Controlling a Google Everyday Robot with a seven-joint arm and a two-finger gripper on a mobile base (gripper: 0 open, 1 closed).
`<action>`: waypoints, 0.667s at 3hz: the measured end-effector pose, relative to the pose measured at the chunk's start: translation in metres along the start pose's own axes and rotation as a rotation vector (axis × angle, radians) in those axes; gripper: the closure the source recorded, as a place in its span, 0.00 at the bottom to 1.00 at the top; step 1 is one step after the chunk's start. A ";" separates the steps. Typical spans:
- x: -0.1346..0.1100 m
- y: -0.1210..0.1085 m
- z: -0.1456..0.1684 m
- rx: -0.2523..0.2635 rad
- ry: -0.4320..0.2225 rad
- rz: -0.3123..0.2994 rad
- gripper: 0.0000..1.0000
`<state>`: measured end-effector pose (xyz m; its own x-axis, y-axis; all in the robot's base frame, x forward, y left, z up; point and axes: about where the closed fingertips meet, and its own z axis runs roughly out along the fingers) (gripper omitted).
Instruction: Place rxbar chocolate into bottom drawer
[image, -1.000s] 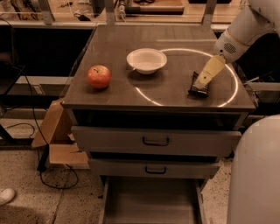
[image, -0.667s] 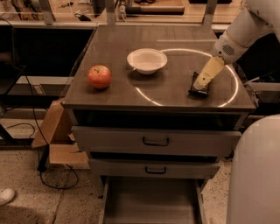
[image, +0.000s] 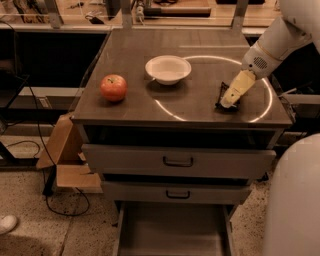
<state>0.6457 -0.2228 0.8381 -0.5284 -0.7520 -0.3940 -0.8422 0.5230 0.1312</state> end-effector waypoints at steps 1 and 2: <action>-0.002 -0.003 0.010 -0.026 -0.006 -0.004 0.00; -0.001 -0.006 0.021 -0.053 -0.009 0.002 0.00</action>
Offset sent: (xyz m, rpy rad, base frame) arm 0.0057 0.0012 -0.0253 0.0512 0.0805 0.0330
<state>0.6539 -0.2171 0.8181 -0.5291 -0.7473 -0.4019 -0.8458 0.5023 0.1797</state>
